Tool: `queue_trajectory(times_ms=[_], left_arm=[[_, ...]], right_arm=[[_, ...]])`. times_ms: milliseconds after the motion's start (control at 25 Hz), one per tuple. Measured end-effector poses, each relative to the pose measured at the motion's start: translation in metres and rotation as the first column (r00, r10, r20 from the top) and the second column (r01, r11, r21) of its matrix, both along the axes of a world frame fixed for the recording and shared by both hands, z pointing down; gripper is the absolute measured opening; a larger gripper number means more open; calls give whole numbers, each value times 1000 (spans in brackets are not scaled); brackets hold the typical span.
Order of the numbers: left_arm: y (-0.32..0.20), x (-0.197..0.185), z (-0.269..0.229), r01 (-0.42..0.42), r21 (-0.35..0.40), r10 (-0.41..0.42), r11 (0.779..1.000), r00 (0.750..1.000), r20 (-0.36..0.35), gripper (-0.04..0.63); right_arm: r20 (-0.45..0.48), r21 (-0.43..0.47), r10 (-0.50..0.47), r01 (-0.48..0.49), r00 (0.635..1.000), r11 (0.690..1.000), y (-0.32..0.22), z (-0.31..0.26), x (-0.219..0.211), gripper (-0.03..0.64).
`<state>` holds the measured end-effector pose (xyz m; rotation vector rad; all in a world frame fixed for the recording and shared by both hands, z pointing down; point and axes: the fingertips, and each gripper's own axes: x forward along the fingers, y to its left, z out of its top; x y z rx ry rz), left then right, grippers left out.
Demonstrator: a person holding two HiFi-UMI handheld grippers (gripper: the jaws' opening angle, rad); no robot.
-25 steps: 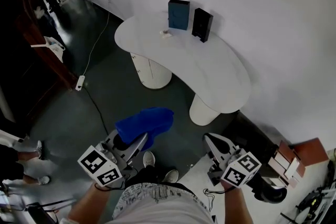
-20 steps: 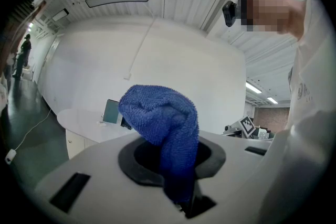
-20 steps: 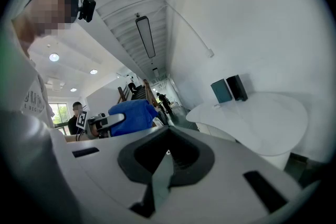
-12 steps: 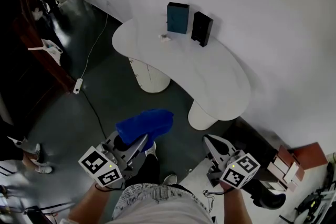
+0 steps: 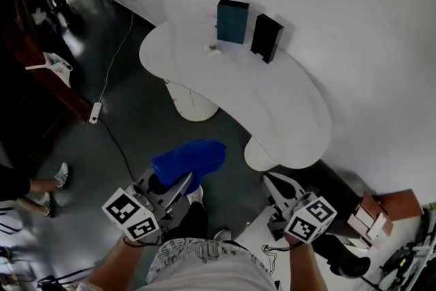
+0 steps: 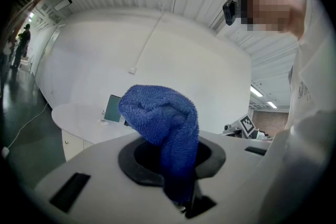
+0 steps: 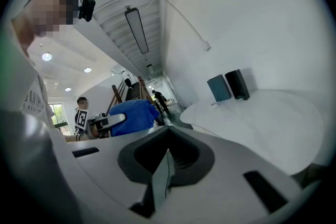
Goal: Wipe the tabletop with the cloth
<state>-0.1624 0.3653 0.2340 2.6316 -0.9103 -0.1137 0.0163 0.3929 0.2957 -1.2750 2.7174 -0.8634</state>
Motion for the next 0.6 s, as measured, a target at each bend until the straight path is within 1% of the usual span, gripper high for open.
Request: queue_trajectory(times_ms=[600], left_arm=[[-120, -37, 15, -61, -35, 61, 997, 998, -19, 97]], right_arm=[[-23, -32, 52, -53, 998, 998, -108, 4, -40, 8]])
